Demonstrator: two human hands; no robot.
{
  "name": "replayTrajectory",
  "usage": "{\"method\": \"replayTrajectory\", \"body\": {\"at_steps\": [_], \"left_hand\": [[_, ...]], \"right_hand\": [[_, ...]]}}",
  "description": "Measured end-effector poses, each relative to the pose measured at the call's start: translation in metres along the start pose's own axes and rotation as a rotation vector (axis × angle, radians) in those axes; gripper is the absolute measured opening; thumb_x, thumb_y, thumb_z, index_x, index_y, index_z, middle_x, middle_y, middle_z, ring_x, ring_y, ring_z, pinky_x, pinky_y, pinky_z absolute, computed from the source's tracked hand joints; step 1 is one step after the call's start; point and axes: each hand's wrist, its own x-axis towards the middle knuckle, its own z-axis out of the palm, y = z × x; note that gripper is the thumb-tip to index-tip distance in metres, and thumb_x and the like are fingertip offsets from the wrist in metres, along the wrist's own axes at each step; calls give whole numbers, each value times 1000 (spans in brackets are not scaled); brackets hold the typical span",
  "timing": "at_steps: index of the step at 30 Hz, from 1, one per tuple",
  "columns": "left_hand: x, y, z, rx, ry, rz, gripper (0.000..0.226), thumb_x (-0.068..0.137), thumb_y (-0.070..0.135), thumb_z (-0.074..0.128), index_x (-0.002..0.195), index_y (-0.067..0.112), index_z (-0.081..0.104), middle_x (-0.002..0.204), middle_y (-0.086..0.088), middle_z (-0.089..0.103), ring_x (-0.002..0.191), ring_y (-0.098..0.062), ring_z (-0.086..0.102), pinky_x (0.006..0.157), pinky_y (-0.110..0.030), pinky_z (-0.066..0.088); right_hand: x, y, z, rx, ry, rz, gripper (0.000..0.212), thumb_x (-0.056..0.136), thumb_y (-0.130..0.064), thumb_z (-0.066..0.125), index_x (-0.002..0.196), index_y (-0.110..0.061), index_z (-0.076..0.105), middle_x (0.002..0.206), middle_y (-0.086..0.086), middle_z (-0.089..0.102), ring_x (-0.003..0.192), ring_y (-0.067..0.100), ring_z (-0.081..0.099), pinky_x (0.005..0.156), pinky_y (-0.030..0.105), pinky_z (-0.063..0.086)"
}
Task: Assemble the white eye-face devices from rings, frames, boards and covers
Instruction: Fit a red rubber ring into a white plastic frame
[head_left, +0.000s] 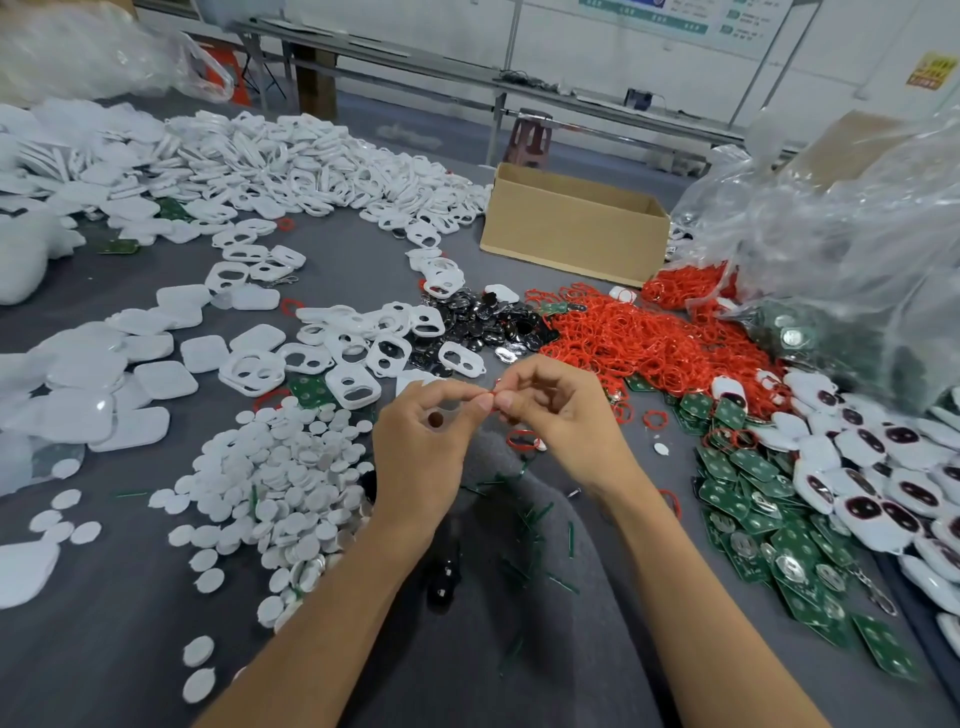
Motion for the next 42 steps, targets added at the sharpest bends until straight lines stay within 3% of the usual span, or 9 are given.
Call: {"method": "replayTrajectory", "body": {"at_steps": [4, 7, 11, 16, 20, 24, 32, 38, 42], "left_hand": [[0, 0, -2, -193, -4, -101, 14, 84, 21, 73, 78, 33, 76, 66, 12, 66, 58, -4, 54, 55, -20, 43], [-4, 3, 1, -231, -43, -73, 18, 84, 17, 73, 77, 34, 76, 70, 12, 67, 59, -1, 55, 51, -13, 41], [-3, 1, 3, -189, -37, -87, 17, 84, 18, 74, 76, 32, 76, 76, 9, 70, 63, -4, 55, 60, -22, 41], [-4, 0, 3, -146, -42, -101, 15, 84, 16, 74, 80, 30, 76, 66, 13, 64, 64, -11, 53, 66, -35, 41], [-3, 4, 1, -117, -15, -54, 14, 80, 20, 77, 77, 33, 76, 70, 13, 68, 68, -13, 55, 70, -43, 45], [-2, 6, 0, -91, 13, -21, 18, 79, 16, 78, 73, 33, 76, 84, 9, 73, 77, -18, 62, 82, -56, 52], [-3, 5, 1, -96, -53, 46, 24, 82, 17, 75, 77, 41, 75, 86, 14, 70, 73, -14, 58, 70, -33, 44], [-3, 4, 0, -79, -9, -10, 21, 83, 16, 74, 79, 37, 74, 83, 9, 70, 75, -17, 58, 75, -47, 49], [-2, 1, 0, -88, -75, -89, 48, 86, 6, 66, 115, 44, 65, 100, -14, 64, 89, -22, 62, 90, -37, 50]], "right_hand": [[2, 1, 5, 72, -30, 72, 26, 77, 8, 70, 99, -3, 60, 87, 5, 66, 78, 13, 61, 72, 23, 50], [1, 2, 6, 81, 12, 68, 14, 81, 8, 67, 87, -4, 63, 77, 4, 67, 70, 12, 61, 69, 25, 51], [1, 1, -2, 225, 72, 74, 14, 84, 7, 63, 87, -6, 67, 74, 4, 72, 66, 13, 68, 64, 22, 56], [1, 4, 1, -40, 159, 32, 13, 83, 2, 69, 85, -9, 73, 70, -1, 71, 62, 9, 67, 54, 22, 54], [2, 4, 2, -260, 160, -101, 13, 78, -1, 74, 84, -12, 76, 80, 2, 73, 75, 20, 69, 69, 33, 55], [1, 0, 3, -180, 189, -82, 20, 74, 0, 77, 79, -18, 72, 71, 5, 71, 65, 22, 64, 65, 34, 53], [0, -5, -1, -118, 135, -70, 14, 73, 4, 77, 75, -6, 67, 64, -7, 63, 56, -1, 52, 58, 15, 42], [0, -4, 4, -199, 157, -77, 20, 74, 0, 77, 75, -18, 70, 69, 6, 70, 63, 28, 64, 61, 41, 53], [2, -4, 3, -188, 277, -79, 11, 75, 1, 76, 76, -10, 72, 68, 3, 71, 60, 14, 67, 60, 35, 54]]}}
